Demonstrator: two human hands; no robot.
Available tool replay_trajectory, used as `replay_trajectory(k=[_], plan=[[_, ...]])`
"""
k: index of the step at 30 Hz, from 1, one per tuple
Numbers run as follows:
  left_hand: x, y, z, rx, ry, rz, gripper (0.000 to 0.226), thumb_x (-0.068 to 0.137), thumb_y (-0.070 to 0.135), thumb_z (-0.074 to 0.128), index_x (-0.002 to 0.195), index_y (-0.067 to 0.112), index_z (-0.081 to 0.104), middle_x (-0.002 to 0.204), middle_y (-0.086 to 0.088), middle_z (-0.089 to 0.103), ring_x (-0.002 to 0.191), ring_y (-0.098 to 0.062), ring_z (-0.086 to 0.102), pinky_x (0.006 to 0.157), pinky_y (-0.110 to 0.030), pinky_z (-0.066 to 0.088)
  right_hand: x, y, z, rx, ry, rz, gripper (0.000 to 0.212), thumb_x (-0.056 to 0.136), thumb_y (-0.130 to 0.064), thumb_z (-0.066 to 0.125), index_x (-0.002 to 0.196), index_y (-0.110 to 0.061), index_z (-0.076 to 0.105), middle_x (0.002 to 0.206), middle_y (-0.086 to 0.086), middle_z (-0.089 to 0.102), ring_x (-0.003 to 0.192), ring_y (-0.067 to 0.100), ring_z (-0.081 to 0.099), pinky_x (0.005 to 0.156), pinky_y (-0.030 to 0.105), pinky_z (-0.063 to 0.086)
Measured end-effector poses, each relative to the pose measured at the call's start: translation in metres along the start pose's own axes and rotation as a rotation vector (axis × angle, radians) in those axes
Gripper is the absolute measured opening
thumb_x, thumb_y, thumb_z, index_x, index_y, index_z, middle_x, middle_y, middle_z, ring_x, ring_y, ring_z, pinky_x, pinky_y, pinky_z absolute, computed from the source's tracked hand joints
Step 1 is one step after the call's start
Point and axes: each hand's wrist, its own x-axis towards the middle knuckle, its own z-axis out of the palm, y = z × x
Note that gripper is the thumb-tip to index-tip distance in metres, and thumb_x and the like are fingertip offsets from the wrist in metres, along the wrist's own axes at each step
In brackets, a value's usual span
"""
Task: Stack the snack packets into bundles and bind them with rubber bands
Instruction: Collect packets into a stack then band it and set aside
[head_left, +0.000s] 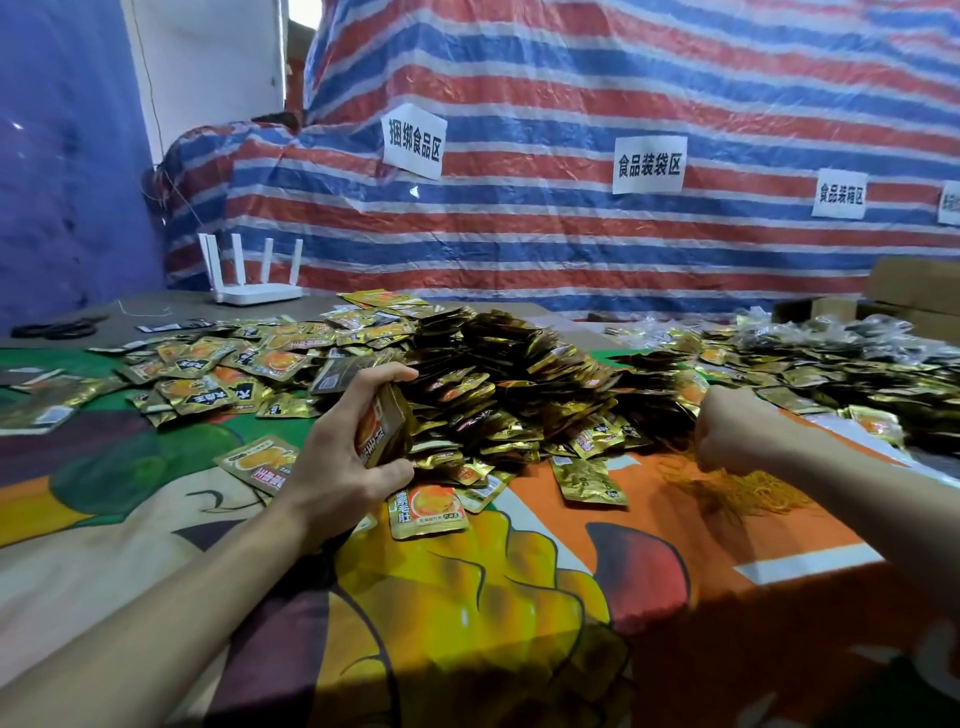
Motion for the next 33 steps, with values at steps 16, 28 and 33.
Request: replay_trajectory(k=[16, 28, 33], plan=[[-0.001, -0.002, -0.001, -0.023, -0.007, 0.019, 0.073, 0.065, 0.012, 0.068, 0.126, 0.047, 0.050, 0.116, 0.021, 0.055, 0.109, -0.018, 0.057, 0.087, -0.014, 0.049, -0.001, 0.002, -0.019, 0.185, 0.096, -0.026, 0.009, 0.072, -0.005, 0.087, 0.071, -0.011, 0.080, 0.055, 0.000, 0.066, 0.053, 0.014, 0.064, 0.045, 0.023, 0.047], [0.004, -0.007, -0.002, -0.067, 0.051, -0.007, 0.071, 0.063, 0.009, 0.067, 0.126, 0.039, 0.053, 0.117, 0.010, 0.059, 0.100, 0.001, 0.060, 0.083, -0.008, 0.045, -0.003, -0.032, -0.023, 0.322, 0.120, -0.093, 0.017, 0.084, 0.001, 0.068, 0.093, -0.007, 0.080, 0.078, 0.003, 0.069, 0.071, 0.014, 0.065, 0.054, 0.022, 0.049], [0.015, -0.012, -0.008, -0.481, 0.162, -0.167, 0.064, 0.059, 0.002, 0.058, 0.115, 0.032, 0.062, 0.084, -0.007, 0.056, 0.059, -0.014, 0.046, 0.053, -0.024, 0.041, -0.023, -0.090, -0.027, 0.882, -0.009, -0.270, 0.015, 0.087, -0.006, 0.076, 0.082, -0.021, 0.078, 0.079, 0.000, 0.076, 0.076, 0.012, 0.071, 0.060, 0.017, 0.054]])
